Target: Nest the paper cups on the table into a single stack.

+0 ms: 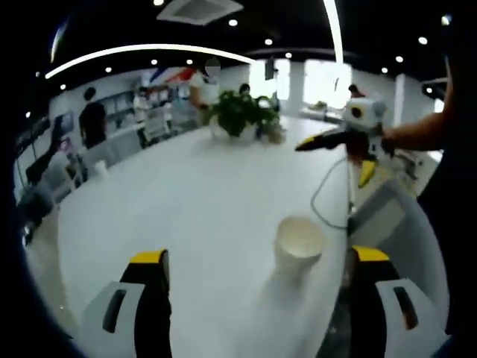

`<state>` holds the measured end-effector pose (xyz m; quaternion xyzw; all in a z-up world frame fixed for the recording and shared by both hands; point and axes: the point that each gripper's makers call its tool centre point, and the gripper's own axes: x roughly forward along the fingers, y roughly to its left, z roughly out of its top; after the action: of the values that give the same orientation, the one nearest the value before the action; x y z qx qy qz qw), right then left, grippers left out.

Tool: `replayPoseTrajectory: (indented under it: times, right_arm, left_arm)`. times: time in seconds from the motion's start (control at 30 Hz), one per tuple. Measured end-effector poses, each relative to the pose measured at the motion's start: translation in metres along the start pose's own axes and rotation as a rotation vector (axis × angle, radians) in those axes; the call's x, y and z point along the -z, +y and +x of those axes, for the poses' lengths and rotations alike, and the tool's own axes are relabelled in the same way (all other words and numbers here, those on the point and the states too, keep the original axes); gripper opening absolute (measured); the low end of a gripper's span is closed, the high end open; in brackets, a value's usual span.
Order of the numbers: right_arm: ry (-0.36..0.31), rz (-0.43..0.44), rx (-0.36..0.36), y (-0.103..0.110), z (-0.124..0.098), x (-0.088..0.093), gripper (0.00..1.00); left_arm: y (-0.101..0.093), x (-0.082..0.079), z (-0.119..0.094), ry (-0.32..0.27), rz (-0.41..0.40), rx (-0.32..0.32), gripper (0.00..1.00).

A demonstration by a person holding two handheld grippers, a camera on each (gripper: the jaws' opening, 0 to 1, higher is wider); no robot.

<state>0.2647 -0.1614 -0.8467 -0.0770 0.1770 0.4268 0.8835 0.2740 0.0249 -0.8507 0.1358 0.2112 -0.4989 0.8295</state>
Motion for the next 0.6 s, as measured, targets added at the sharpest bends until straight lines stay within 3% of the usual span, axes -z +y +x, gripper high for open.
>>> replayPoseTrajectory:
  times: [0.13,0.2,0.33,0.6]
  right_arm:
    - [0.014,-0.016,0.015,-0.002,0.001,0.006,1.0]
    - [0.018,-0.019,0.019,-0.003,0.002,0.011,1.0]
    - [0.03,-0.02,0.008,0.003,0.005,0.023,1.0]
    - [0.009,-0.048,-0.007,0.012,0.009,0.03,1.0]
  left_arm:
    - [-0.008,0.002,-0.001,-0.067,-0.003,0.009,1.0]
    - [-0.009,0.007,0.0,-0.07,-0.004,0.005,1.0]
    - [-0.012,0.024,0.007,-0.032,0.001,0.007,1.0]
    - [-0.021,0.036,0.017,-0.015,-0.011,0.038,1.0]
